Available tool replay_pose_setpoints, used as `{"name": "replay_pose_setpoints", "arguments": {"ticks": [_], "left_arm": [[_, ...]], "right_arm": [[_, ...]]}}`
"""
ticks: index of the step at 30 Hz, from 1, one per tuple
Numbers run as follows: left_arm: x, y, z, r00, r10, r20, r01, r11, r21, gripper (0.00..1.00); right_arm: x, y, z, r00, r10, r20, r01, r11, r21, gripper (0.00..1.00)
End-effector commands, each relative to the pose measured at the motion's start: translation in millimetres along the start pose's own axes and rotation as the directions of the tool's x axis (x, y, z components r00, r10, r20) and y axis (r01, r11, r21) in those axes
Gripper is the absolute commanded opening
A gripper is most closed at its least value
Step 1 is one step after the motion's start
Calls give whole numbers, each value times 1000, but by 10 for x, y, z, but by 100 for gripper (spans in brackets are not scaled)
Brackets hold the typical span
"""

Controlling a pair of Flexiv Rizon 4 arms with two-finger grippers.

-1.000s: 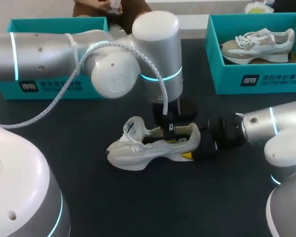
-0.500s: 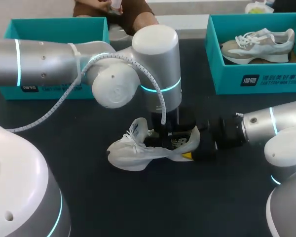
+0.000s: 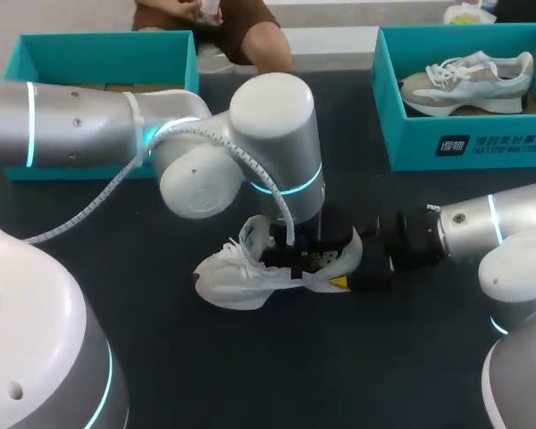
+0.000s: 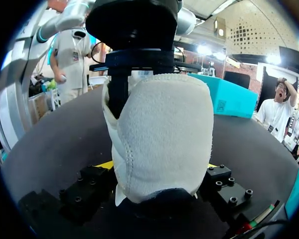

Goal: Take the shoe out of the shoebox, open the shoe tongue, remove and reinsert the insole, then place the shoe into the shoebox

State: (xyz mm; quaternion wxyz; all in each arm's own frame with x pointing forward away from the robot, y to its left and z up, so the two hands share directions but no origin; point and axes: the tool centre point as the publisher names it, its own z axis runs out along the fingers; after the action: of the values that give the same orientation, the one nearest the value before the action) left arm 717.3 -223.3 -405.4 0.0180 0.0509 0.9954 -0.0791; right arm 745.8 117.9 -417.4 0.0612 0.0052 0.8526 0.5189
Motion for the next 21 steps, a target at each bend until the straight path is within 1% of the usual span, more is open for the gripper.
{"name": "replay_pose_setpoints", "arguments": {"ticks": [1,2,3,6,9,12,16,21], "left_arm": [[85,40,166,1000,-2,17,1,1000,5,32],[78,40,186,1000,0,21,0,1000,3,29],[70,39,206,1000,1,29,-1,1000,-7,0],[57,39,231,1000,5,31,-4,1000,-19,0],[31,62,188,999,2,36,-1,1000,-23,0],[23,103,86,999,-23,38,23,1000,-17,0],[23,190,-89,996,-85,18,85,996,28,0],[22,262,-237,992,-123,3,123,992,36,0]], "right_arm": [[-35,-26,23,1000,2,3,-2,1000,3,0],[-35,-26,23,1000,2,3,-2,1000,3,0],[-35,-26,23,1000,2,3,-2,1000,3,0],[-35,-26,23,1000,2,3,-2,1000,3,0],[-35,-26,23,1000,2,3,-2,1000,3,0],[-35,-26,23,1000,2,3,-2,1000,3,0],[-35,-26,23,1000,2,3,-2,1000,3,0],[-35,-26,23,1000,2,3,-2,1000,3,0]]}}
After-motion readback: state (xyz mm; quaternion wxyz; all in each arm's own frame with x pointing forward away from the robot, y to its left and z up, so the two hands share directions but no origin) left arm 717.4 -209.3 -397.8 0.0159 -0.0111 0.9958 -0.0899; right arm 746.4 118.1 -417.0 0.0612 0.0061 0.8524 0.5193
